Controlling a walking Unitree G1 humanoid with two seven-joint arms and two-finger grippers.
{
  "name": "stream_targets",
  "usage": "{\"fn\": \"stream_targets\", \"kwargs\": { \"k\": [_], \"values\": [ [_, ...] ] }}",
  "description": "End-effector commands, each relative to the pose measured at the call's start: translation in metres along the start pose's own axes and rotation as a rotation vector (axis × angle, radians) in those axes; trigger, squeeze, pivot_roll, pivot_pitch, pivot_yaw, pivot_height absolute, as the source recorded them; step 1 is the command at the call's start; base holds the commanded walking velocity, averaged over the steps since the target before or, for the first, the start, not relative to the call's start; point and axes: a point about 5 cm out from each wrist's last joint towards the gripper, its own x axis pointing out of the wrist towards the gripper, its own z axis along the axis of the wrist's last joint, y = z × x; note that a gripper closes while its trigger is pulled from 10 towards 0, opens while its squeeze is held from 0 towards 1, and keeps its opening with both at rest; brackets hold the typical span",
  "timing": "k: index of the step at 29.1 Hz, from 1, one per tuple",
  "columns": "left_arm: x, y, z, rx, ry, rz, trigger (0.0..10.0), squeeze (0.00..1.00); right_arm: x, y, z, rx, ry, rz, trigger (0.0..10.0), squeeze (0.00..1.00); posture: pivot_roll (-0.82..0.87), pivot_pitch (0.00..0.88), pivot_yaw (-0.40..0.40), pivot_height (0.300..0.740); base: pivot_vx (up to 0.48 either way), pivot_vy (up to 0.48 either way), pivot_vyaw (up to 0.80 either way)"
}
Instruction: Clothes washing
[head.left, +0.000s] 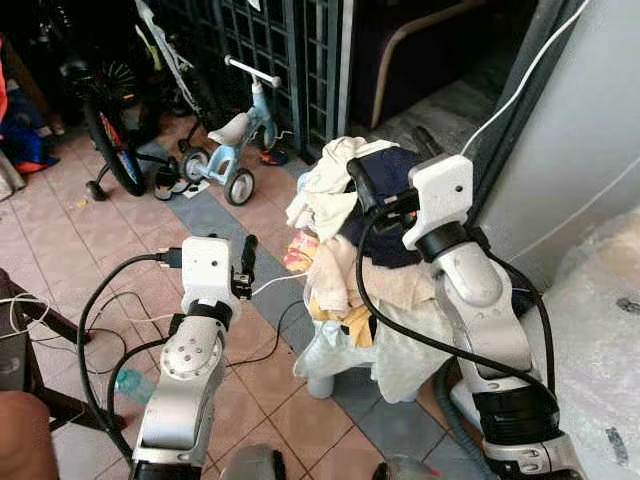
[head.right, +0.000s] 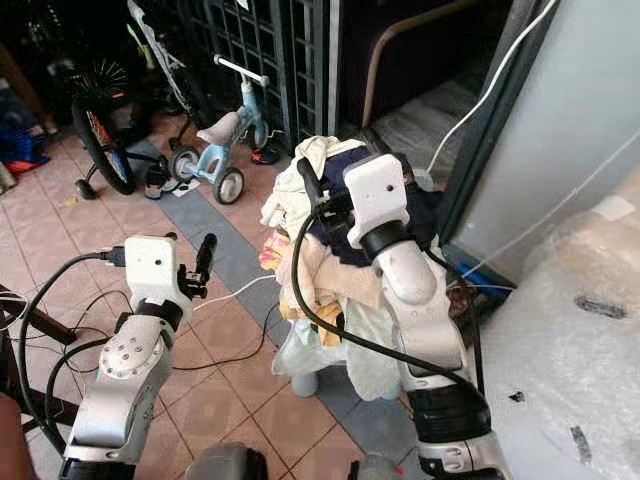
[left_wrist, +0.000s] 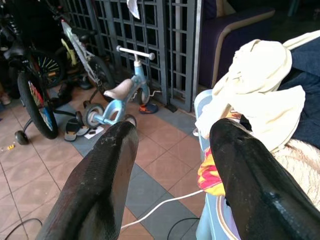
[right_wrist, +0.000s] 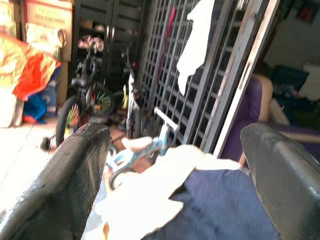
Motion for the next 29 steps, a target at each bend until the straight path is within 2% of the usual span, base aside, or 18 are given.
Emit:
{"fn": "stream_targets", "kwargs": {
  "k": [1, 3, 5, 9, 15, 23, 25, 27, 29],
  "values": [
    [0.000, -0.003, 0.003, -0.001, -0.015, -0.020, 10.0, 0.00, -0.004, 0.003, -0.011, 0.027, 0.059, 0.005, 10.0, 0.00, -0.01, 0.092, 0.019, 0.740, 0.000, 0.000, 0.00],
    [-0.001, -0.002, 0.002, -0.004, -0.009, -0.018, 10.0, 0.00, -0.010, 0.009, -0.025, 0.051, 0.120, 0.001, 10.0, 0.00, 0.00, 0.097, 0.019, 0.740, 0.369, 0.000, 0.00],
    [-0.001, -0.002, 0.001, -0.007, -0.007, -0.017, 10.0, 0.00, -0.011, 0.009, -0.027, 0.055, 0.131, 0.001, 10.0, 0.00, 0.00, 0.097, 0.019, 0.740, 0.375, 0.000, 0.00],
    [-0.003, -0.001, 0.001, -0.005, -0.004, -0.013, 10.0, 0.00, -0.016, 0.013, -0.046, 0.066, 0.237, 0.008, 10.0, 0.00, 0.01, 0.110, 0.016, 0.740, 0.369, 0.000, 0.00],
    [-0.008, 0.000, 0.000, 0.005, 0.007, -0.009, 10.0, 0.00, -0.011, 0.014, -0.058, 0.033, 0.307, 0.015, 10.0, 0.00, 0.03, 0.126, 0.013, 0.740, 0.402, 0.000, 0.00],
    [-0.013, 0.003, -0.003, 0.003, 0.029, 0.000, 10.0, 0.00, -0.010, 0.016, -0.066, 0.021, 0.345, 0.034, 10.0, 0.00, 0.03, 0.130, 0.010, 0.740, 0.375, 0.000, 0.00],
    [-0.014, 0.005, -0.006, 0.002, 0.050, 0.023, 10.0, 0.00, -0.011, 0.017, -0.069, 0.020, 0.364, 0.036, 10.0, 0.00, 0.03, 0.130, 0.010, 0.740, 0.000, 0.000, 0.00],
    [-0.016, 0.006, -0.006, -0.001, 0.052, 0.026, 10.0, 0.00, -0.013, 0.017, -0.081, -0.010, 0.426, 0.036, 10.0, 0.00, 0.05, 0.132, 0.007, 0.740, 0.000, 0.000, 0.00],
    [-0.017, 0.006, -0.007, 0.002, 0.058, 0.028, 10.0, 0.00, -0.013, 0.017, -0.086, 0.006, 0.453, 0.036, 10.0, 0.00, 0.05, 0.133, 0.006, 0.740, 0.000, 0.000, 0.00]
  ]
}}
